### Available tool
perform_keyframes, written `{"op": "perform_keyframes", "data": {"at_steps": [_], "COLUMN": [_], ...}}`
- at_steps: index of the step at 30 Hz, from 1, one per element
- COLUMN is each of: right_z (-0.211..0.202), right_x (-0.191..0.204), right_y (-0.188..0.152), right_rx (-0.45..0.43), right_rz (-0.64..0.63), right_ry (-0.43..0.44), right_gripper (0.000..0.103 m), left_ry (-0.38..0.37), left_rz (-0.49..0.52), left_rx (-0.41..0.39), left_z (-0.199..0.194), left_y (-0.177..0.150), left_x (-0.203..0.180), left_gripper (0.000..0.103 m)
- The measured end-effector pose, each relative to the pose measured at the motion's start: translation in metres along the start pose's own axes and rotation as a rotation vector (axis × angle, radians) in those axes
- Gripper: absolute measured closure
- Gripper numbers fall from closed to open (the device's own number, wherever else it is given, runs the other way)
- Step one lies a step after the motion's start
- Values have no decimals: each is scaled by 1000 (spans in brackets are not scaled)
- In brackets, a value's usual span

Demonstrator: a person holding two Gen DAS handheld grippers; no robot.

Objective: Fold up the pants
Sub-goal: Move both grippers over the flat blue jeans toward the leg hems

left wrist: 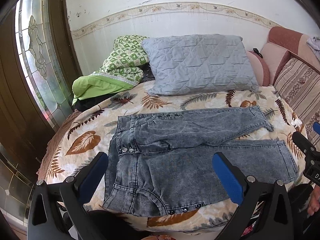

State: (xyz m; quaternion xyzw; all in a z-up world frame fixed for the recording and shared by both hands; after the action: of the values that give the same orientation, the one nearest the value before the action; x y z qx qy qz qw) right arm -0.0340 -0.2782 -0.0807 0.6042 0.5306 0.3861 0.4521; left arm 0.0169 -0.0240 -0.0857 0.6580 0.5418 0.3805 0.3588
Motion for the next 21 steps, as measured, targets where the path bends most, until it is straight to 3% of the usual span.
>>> {"op": "perform_keyframes", "data": {"at_steps": [7,12,21], "right_z": [7,17,21], "right_x": [7,7,-5], "right_y": [-3,-10,-13], "right_rx": [36,86,124], "right_rz": [12,9,7], "right_ry": [6,-18,-80], "right_gripper": [0,0,0], "left_ry": [1,-43,-151], "left_rz": [-6,-24,-160], "left_rx": [6,65,180], "left_z": [5,15,0], "left_y": [-4,-20,-85], "left_x": [1,-4,-26], "left_gripper": [0,0,0]}}
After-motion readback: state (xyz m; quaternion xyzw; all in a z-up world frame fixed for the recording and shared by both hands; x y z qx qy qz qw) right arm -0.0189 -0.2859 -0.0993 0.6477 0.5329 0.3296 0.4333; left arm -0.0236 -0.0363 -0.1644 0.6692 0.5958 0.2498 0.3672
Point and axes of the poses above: each gripper's, at about its wrist camera, not at the fingertips, and z roughly the way its jaws point, x to its left, y to its top, the point moved 5 cm from there along z, roughly the way its jaws point, and after that the axes turned 13 degrees about -x, right-handed, at the moved point
